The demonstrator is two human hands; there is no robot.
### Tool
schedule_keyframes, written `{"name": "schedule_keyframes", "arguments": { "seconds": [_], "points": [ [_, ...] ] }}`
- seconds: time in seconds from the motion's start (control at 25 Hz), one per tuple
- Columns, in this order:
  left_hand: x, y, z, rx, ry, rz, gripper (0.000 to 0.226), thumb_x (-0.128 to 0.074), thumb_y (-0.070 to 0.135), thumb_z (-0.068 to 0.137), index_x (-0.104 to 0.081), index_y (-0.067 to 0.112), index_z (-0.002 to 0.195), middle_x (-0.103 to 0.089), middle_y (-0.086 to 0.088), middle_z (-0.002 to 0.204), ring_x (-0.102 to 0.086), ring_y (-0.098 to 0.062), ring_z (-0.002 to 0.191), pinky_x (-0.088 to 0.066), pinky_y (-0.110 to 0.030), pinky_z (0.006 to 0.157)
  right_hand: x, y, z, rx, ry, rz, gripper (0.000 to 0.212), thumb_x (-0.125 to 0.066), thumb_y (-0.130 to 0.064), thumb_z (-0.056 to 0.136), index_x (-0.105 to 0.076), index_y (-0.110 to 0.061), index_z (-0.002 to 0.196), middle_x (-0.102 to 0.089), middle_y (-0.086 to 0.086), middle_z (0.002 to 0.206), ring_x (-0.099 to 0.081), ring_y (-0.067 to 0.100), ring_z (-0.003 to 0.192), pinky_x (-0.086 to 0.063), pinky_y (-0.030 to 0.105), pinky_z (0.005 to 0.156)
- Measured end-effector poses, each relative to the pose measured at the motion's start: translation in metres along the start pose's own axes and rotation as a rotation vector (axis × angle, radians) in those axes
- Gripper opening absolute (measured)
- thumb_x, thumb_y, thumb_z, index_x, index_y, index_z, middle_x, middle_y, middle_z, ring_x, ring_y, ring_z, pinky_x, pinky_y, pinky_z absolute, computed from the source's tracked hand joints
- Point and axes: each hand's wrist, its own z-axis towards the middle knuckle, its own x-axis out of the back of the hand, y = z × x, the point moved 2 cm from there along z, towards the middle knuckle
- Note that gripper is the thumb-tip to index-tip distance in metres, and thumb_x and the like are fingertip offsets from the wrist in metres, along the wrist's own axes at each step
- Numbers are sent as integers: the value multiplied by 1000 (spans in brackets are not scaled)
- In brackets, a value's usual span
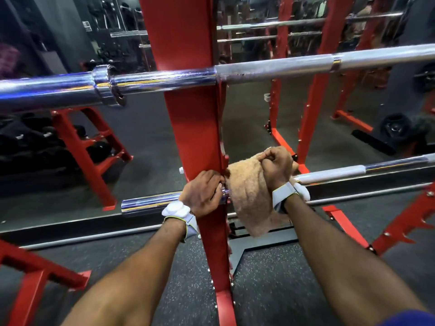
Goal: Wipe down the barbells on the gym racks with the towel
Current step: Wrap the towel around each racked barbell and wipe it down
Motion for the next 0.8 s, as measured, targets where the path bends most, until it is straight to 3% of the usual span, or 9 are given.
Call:
{"name": "schedule_keyframes", "arguments": {
  "seconds": [0.16,0.24,0.28,0.4,0.44,0.56,0.64,0.72,0.8],
  "points": [
    [-2,0,0,-55,3,10,20,-49,17,92,-65,9,101,-63,-6,99,-54,-22,88,-45,-33,82,13,-9,24,-360,131,119,24,-51,-8,61,-65,-27,57,-64,-10,65,-66,20,80,-38,27,69],
    [-4,-2,1,-58,-7,27,22,-47,18,92,-65,8,101,-63,-7,100,-55,-23,90,-46,-35,83,7,-15,22,-451,146,60,26,-58,-3,68,-61,-25,54,-68,-5,76,-64,23,94,-35,28,75],
    [-5,-2,1,-62,-21,36,24,-45,19,92,-64,8,102,-62,-8,100,-56,-24,91,-47,-36,84,3,-20,18,-449,95,-103,27,-59,-4,70,-58,-25,52,-67,-4,85,-58,24,103,-34,33,84],
    [-5,-1,0,-75,-35,50,26,-43,20,92,-63,7,103,-62,-8,100,-57,-25,93,-47,-38,86,-3,-29,8,-223,-359,-754,6,-63,-22,78,-65,-27,81,-54,4,113,-38,33,122,-22,52,104],
    [-4,-1,1,-74,-29,52,25,-44,20,92,-64,7,102,-62,-8,100,-56,-25,92,-47,-37,85,3,-32,5,-110,-500,-812,18,-63,-29,82,-65,-30,99,-48,7,123,-34,34,126,-18,56,107],
    [-5,-1,-1,-77,-26,62,24,-45,19,91,-64,7,100,-62,-8,98,-56,-24,92,-47,-37,85,26,-41,-13,144,-892,-638,49,-60,-44,87,-45,-44,134,-31,-7,141,-23,27,140,-14,59,114],
    [-4,0,0,-52,-23,56,22,-47,19,90,-63,9,100,-61,-7,99,-55,-25,91,-48,-38,84,24,-38,-42,284,-1130,-599,77,-62,-54,75,-29,-46,145,-29,-15,141,-22,18,138,-7,62,113],
    [-1,2,1,-36,14,33,18,-50,18,89,-65,10,97,-62,-7,97,-54,-23,88,-47,-35,81,14,-29,-78,470,-975,-887,98,-73,-45,63,-25,-31,147,-36,-4,138,-34,24,128,-13,65,109],
    [1,3,0,-38,59,11,14,-55,14,86,-67,10,93,-64,-6,95,-52,-20,85,-42,-30,77,-2,-32,-97,571,-683,-1043,80,-77,-25,59,-41,-21,131,-50,4,120,-50,30,109,-28,63,103]
  ]
}}
